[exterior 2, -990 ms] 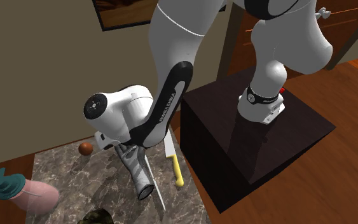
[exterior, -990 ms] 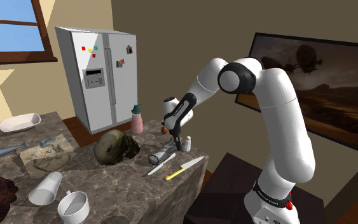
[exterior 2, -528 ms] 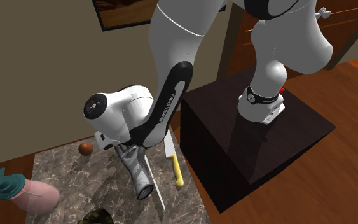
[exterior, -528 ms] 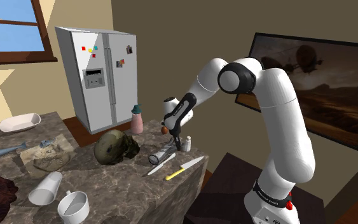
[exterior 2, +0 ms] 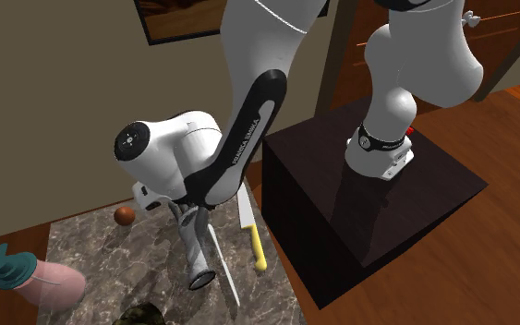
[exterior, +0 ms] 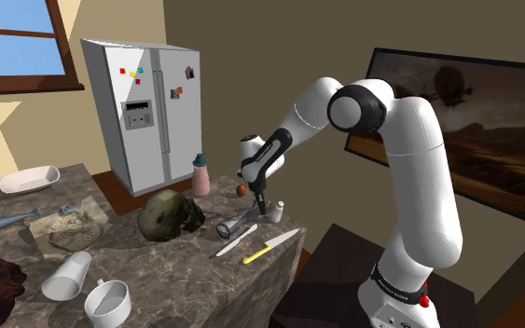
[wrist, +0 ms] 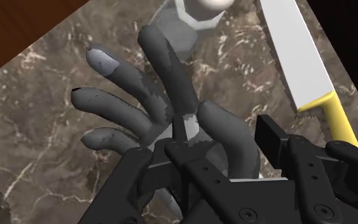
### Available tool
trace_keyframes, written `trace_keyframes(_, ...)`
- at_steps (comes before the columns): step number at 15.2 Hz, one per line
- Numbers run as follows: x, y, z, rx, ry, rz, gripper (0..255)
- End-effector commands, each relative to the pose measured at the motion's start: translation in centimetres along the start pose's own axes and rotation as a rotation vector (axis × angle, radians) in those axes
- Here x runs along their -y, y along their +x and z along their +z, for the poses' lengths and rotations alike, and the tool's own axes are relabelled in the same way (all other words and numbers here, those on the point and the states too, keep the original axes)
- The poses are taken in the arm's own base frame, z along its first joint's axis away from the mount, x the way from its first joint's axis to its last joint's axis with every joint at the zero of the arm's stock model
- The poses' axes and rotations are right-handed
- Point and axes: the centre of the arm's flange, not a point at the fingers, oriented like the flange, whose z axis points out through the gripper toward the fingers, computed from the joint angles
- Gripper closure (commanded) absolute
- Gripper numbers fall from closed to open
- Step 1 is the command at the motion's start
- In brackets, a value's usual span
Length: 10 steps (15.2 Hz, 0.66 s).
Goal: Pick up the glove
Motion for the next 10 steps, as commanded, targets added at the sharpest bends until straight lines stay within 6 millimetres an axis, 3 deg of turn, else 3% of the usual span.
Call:
trace_keyframes(1, 0.0, -0.2, -1.0, 0.0, 0.0, 0.0, 255)
trace_keyframes(8, 0.2, -1.1, -4.6, 0.0, 0.0, 0.0, 255)
trace_keyframes(10, 0.2, -1.1, -4.7, 0.0, 0.0, 0.0, 255)
